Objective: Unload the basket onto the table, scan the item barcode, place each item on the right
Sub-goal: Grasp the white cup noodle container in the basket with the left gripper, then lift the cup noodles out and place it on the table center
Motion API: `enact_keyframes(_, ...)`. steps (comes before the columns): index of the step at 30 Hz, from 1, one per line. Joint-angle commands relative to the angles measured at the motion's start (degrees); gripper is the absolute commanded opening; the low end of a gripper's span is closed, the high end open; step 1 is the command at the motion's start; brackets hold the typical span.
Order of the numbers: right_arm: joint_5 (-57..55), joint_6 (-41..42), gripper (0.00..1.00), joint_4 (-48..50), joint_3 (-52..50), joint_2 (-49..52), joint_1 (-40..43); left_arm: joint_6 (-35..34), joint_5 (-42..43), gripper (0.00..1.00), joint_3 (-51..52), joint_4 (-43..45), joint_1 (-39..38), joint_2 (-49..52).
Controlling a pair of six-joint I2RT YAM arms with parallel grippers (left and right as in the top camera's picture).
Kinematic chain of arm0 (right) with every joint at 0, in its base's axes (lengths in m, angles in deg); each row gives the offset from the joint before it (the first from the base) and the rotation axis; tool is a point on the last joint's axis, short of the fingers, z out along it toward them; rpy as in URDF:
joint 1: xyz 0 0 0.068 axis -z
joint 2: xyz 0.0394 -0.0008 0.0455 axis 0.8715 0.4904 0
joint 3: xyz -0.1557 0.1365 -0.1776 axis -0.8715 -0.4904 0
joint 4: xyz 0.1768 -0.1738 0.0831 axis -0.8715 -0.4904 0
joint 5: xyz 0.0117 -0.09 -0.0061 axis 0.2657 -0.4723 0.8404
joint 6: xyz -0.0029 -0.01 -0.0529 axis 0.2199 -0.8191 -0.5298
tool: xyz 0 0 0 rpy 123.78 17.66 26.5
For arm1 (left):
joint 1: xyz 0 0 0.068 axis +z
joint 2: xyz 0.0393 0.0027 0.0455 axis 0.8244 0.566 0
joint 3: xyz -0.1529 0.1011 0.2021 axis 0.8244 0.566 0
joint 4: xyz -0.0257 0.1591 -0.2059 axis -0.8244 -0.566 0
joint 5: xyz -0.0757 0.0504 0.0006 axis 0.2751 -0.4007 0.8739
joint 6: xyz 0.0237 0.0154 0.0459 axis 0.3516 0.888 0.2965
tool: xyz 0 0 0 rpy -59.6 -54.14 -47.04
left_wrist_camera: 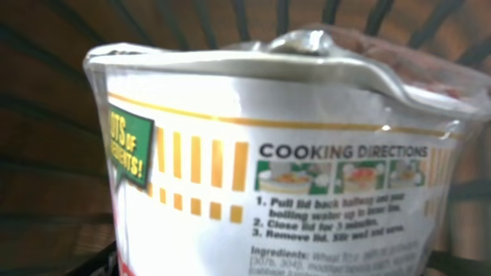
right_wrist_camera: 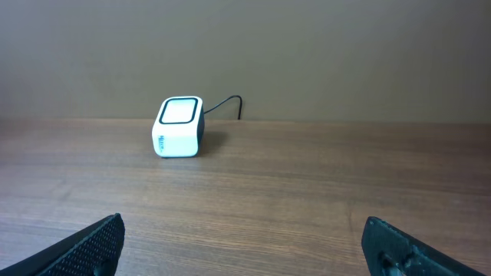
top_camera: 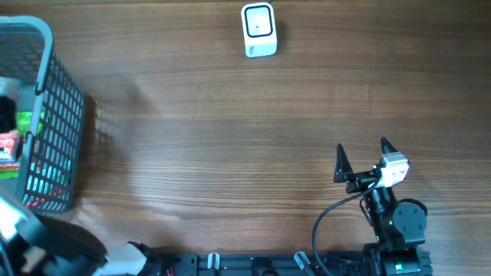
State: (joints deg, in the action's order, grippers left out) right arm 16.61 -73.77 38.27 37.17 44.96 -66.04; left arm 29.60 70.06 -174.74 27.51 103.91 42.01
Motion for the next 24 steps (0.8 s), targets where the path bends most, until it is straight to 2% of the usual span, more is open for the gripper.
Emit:
enact_keyframes(1, 0.5, 0.11, 1.0, 0.24, -0.07, -0.24, 0.17, -5.53, 0.5, 0.64, -2.23, 2.21, 0.0, -10.36)
enact_keyframes(5, 0.5, 0.11, 1.0, 0.24, -0.07, -0.24, 0.17, -11.61, 2.16, 0.72, -2.32, 4.57, -0.2, -23.37)
enact_keyframes(7, 0.5, 0.13, 1.0, 0.24, -0.07, -0.24, 0.17, -16.31, 4.33, 0.72, -2.51, 3.04, -0.76, -26.62)
enact_keyframes(9, 0.5, 0.11, 1.0, 0.24, -0.07, -0.24, 0.17, -17.55, 10.47, 0.7, -2.51, -1.7, -2.91, -29.33)
enact_keyframes(12, 0.5, 0.11, 1.0, 0.24, -0.07, -0.24, 0.17, -17.68, 11.91, 0.69, -2.51, -10.36, -9.75, -31.95)
enact_keyframes(17, 0.5, 0.13, 1.0, 0.24, -0.07, -0.24, 0.17, -17.68, 11.91, 0.67, -2.47, -22.62, -24.22, -30.84)
enact_keyframes(24, 0.5, 0.11, 1.0, 0.22, -0.07, -0.24, 0.17, -19.19, 11.87, 0.67, -2.34, -24.17, -41.38, -20.7)
